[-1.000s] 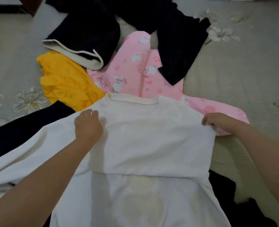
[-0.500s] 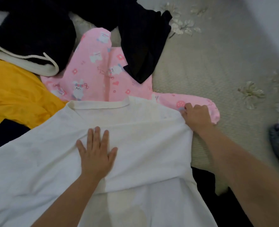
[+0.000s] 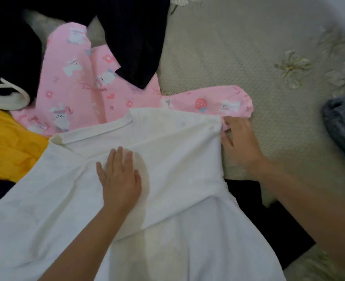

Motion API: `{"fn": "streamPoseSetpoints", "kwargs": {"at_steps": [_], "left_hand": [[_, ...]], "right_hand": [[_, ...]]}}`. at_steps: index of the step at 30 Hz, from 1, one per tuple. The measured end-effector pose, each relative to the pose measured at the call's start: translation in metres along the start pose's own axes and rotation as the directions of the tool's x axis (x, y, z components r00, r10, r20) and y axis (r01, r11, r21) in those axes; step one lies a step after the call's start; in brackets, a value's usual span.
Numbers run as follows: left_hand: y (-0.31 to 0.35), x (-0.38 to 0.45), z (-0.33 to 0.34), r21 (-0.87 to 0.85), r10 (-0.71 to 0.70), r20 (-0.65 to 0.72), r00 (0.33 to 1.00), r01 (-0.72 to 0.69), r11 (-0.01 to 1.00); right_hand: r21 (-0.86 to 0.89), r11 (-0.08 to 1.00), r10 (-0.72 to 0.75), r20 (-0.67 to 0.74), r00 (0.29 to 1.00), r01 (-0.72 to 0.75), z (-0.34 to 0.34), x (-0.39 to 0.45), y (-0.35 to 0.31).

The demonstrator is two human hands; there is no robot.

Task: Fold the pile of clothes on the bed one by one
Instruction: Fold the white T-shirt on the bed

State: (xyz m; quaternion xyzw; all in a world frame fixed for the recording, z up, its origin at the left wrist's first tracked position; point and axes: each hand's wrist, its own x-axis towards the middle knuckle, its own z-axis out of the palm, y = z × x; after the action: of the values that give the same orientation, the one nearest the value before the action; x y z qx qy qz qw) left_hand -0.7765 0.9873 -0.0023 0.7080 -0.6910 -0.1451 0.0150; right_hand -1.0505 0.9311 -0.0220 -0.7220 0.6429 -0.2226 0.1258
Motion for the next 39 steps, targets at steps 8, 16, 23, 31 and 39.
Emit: {"fn": "streamPoseSetpoints", "kwargs": {"at_steps": [8,16,23,31,39], "left_hand": [[0.142,0.09,0.023,-0.1,0.276,0.18,0.944,-0.262,0.96],[0.193,0.139,0.045,-0.259,0.177,0.202,0.963,-0.121,0.958],[0.182,0.14,0.063,-0.451,0.055,0.029,0.998,-0.036,0.892],[0.181,0.145,0.064,-0.359,0.142,0.01,0.99,-0.129,0.924],[0.142,0.13,0.037,-0.073,0.372,0.061,0.926,-0.368,0.927]], "right_hand": [[-0.076,0.955,0.292,0.416,0.861,-0.287,0.004,-0.133,-0.019],[-0.118,0.961,0.26,0.057,0.964,-0.252,0.001,-0.141,-0.015],[-0.145,0.915,0.368,-0.084,0.926,-0.376,0.018,-0.157,-0.006],[-0.231,0.938,0.239,-0.107,0.965,-0.258,0.028,-0.169,0.005],[-0.246,0.923,0.275,-0.111,0.955,-0.294,0.035,-0.158,0.007]]}}
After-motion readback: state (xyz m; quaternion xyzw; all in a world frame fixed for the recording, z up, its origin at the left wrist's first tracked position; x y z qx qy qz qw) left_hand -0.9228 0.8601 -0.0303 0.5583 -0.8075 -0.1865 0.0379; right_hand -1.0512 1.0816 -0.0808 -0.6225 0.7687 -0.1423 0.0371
